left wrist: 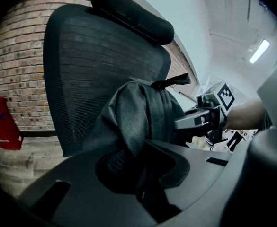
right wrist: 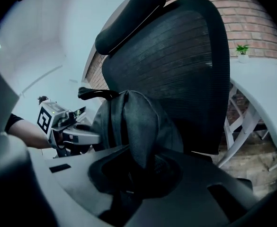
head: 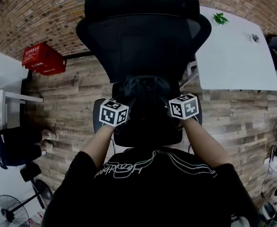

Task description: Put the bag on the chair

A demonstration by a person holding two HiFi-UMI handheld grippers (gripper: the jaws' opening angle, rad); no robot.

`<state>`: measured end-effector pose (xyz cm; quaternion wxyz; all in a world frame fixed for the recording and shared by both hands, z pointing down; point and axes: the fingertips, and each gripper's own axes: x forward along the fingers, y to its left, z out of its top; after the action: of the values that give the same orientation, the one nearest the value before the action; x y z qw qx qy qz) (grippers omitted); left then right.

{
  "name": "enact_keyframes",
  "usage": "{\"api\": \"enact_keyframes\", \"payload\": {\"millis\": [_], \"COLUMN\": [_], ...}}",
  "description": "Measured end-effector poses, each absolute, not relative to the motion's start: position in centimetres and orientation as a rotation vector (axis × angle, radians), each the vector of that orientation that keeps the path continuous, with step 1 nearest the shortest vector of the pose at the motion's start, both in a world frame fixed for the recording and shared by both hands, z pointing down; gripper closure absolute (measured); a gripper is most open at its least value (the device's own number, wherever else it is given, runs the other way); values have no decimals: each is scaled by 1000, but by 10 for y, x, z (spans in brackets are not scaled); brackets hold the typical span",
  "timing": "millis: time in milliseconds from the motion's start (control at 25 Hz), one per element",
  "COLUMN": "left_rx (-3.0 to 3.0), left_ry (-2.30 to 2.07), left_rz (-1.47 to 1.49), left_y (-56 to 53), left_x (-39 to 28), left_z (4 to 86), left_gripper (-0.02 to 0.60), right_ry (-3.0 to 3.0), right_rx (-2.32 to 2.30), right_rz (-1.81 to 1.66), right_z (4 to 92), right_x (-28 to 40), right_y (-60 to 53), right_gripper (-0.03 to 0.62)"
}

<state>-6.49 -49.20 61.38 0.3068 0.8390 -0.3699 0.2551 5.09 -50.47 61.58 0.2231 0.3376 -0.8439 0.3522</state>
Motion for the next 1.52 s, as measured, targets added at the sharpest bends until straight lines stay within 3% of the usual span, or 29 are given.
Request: {"api": "enact_keyframes", "payload": {"millis": [520,720,920,1080,1400,1520], "left_rx": [2266,2247,2223,2230,2219,2229], "left_ry": [-1013,-1041,-1073,-1103,-1212,-1179], "left_rz": [626,568,503,475,334,266], "left_y": [-489,-488,-482,-475,-439,-416], "left_x": [-69,-73,-80,-84,-97,-86], "left_z": [623,620,619,613,569,542], "left_gripper": [511,440,308,264,264,288], "right_ry": [-2410,-2436,-2469,-2499,-2642,-2701], "right_rx": [940,963,973,998,972,993], "right_rz": [832,854,850,791,630,603], "right_z": [623,618,611,603,541,513], "right_x": [46,48,56,67,75,83], "right_y": [-502,-501,-498,-493,-458,-437], "right_gripper": [543,516,334,293,296,330]}}
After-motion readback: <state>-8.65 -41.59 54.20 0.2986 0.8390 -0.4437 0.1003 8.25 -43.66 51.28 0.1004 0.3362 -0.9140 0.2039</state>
